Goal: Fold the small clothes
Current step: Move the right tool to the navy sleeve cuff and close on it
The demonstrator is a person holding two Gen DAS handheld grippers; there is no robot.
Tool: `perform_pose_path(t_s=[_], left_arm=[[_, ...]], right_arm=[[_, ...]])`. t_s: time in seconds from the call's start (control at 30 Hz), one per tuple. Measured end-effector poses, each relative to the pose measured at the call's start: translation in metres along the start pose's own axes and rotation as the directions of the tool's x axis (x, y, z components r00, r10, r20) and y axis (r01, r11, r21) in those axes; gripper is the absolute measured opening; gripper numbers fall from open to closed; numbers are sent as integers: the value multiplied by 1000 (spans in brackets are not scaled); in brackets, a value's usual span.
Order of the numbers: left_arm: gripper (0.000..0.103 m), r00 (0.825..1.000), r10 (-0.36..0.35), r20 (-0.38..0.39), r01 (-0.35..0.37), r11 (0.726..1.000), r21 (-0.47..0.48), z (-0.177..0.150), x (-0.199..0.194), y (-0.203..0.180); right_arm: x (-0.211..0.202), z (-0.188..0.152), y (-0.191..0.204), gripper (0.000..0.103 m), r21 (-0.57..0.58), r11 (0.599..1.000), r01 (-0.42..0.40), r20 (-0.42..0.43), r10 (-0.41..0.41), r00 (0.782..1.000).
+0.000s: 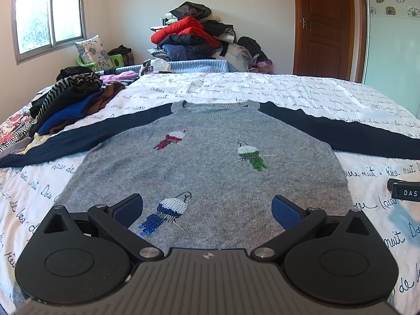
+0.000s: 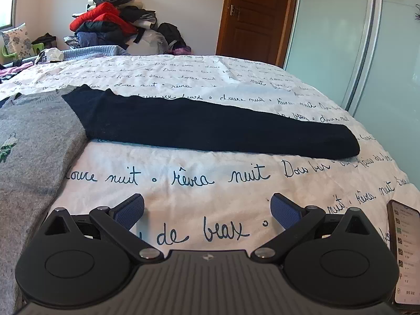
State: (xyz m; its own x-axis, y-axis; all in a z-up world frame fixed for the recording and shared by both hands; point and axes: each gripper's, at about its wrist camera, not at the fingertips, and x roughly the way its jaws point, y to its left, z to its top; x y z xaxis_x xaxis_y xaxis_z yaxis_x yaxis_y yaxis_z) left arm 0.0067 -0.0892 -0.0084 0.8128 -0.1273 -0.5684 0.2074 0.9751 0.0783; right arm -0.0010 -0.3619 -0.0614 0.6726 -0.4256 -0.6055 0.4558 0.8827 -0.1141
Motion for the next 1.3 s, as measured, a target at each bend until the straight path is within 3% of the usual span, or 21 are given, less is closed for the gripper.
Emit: perform_pose_path(t_s=[0.5,0.67,0.83,0.9,0.97,1.03,1.07,1.13,1.2,1.23,1.3], left_arm=[[103,1000,4,-23,-5,1000,-15,1,8,7],[103,1000,-11,-16,11,999,-32,7,14,5],[103,999,-27,-26,25,998,-63,11,24,5],[103,999,-35,-39,32,997,-64,12,27,5],[103,998,-32,-47,29,998,-50,12,30,5],[103,999,-14,-44,12,999,-37,13,33,5],[103,999,-9,-42,8,999,-36,14,35,5],[103,999,-9,-50,7,999,-45,14,40,5],[103,997,-27,-67,23,998,-56,15,45,5],[103,996,-36,-79,32,998,-57,14,49,5],[103,995,-40,-94,36,998,-46,13,54,3]], right_arm=[[4,2,-1,103,9,1000,-19,3,19,1000],[12,8,-35,103,126,992,-29,4,28,1000],[20,11,-39,103,6,997,73,35,-73,997],[19,14,-48,103,40,994,101,69,-103,992],[22,20,-73,103,156,981,114,69,-126,990],[32,25,-110,103,327,944,49,42,-67,997],[40,26,-135,103,439,898,-9,39,-9,999],[54,22,-178,103,629,765,-137,97,98,990],[68,18,-210,103,744,628,-227,172,149,974],[75,17,-222,103,781,575,-244,192,151,970],[89,15,-237,103,820,520,-242,201,134,970]])
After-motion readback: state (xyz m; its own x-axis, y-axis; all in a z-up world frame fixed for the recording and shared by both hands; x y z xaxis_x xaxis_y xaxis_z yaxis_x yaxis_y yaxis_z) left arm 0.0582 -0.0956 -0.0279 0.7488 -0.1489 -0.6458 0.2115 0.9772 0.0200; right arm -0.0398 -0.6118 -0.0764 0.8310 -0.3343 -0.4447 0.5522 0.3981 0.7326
